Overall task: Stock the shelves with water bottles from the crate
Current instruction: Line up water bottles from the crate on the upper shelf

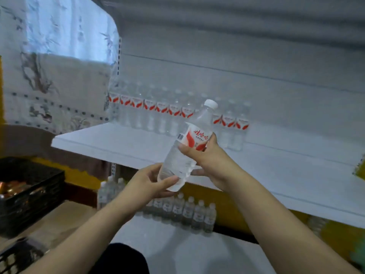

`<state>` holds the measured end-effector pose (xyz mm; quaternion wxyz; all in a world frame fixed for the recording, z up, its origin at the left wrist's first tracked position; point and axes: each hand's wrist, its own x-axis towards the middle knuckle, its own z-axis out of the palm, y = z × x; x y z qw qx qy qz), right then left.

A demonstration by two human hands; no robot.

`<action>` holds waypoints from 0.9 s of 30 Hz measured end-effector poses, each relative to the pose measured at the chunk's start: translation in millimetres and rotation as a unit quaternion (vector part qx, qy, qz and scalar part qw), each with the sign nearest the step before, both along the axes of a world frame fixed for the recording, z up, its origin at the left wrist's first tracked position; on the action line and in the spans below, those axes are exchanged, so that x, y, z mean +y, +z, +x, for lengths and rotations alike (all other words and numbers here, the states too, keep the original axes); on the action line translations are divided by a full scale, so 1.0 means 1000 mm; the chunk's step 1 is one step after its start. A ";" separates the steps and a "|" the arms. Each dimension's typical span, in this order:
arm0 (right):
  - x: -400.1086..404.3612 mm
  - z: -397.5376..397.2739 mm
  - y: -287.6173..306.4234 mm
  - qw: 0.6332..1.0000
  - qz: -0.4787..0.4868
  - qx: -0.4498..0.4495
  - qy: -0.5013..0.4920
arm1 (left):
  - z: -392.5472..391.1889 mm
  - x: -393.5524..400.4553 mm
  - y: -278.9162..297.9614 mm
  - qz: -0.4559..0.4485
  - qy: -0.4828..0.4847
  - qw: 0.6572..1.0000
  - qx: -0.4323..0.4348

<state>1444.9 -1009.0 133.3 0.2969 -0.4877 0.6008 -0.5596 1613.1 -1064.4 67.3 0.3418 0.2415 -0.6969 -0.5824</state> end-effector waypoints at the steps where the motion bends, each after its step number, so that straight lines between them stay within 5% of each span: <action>1: 0.008 -0.014 0.007 1.000 0.006 0.004 -0.021 | -0.016 0.001 0.007 -0.024 -0.007 1.000 -0.009; 6: 0.029 -0.091 0.033 0.991 -0.006 -0.013 -0.134 | -0.102 -0.007 0.033 -0.213 -0.021 0.973 -0.088; 13: 0.011 -0.199 0.025 0.938 -0.020 0.189 -0.290 | -0.227 -0.074 0.036 -0.442 0.057 0.835 -0.323; 19: -0.043 -0.286 0.007 0.930 -0.002 0.131 -0.342 | -0.307 -0.133 0.026 -0.564 0.090 0.726 -0.383; 27: -0.103 -0.344 0.000 0.921 0.002 0.132 -0.367 | -0.345 -0.178 0.002 -0.588 0.099 0.721 -0.353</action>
